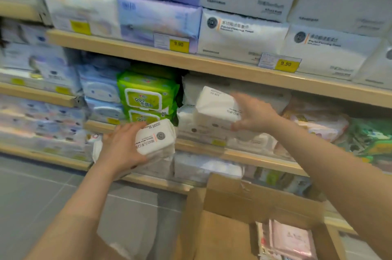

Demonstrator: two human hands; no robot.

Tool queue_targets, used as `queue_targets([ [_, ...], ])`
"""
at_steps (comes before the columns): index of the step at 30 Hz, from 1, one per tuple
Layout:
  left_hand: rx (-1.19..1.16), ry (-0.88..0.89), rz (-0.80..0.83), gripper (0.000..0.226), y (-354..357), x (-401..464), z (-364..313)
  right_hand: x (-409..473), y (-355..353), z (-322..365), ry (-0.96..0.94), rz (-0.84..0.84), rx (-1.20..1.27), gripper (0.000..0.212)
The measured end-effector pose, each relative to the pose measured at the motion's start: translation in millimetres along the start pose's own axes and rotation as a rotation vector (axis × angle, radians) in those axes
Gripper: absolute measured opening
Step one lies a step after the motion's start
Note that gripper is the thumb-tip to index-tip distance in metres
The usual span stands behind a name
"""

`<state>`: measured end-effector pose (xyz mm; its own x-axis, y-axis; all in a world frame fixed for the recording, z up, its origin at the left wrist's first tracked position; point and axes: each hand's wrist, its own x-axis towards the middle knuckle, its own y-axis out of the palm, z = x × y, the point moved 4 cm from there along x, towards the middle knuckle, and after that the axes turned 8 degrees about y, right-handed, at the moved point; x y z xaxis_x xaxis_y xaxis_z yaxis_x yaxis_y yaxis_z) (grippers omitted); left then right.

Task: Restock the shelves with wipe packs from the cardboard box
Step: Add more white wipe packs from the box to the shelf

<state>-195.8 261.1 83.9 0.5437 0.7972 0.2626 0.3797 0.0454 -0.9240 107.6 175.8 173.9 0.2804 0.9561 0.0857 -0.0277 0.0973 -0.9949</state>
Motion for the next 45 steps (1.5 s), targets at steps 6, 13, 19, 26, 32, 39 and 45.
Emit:
queue_targets([
  [6,-0.05,-0.096,0.001,0.108,-1.4,-8.6,25.3,86.1,20.0,43.7,-0.057,0.148,-0.063,0.077],
  [13,-0.064,-0.042,0.045,0.108,10.5,4.3,19.0,98.9,55.0,43.4,-0.098,0.085,-0.052,0.071],
  [19,-0.097,0.055,0.12,0.092,28.2,12.0,-2.3,61.8,54.4,47.6,-0.251,-0.096,0.059,0.076],
  [26,-0.129,0.227,0.287,0.098,47.3,17.7,-66.9,-21.0,116.7,48.2,-0.321,0.189,0.103,0.115],
  [32,-0.164,0.36,0.327,0.098,65.0,16.6,-115.1,-76.1,108.2,12.3,-0.079,0.167,0.414,0.09],
  [39,-0.403,0.26,-0.002,0.118,51.6,25.2,-126.9,-97.4,85.5,-49.8,0.202,0.159,0.71,0.093],
  [45,-1.186,-0.023,0.296,0.07,60.1,21.3,-146.6,-122.2,74.4,-74.9,0.254,0.259,1.028,0.071],
])
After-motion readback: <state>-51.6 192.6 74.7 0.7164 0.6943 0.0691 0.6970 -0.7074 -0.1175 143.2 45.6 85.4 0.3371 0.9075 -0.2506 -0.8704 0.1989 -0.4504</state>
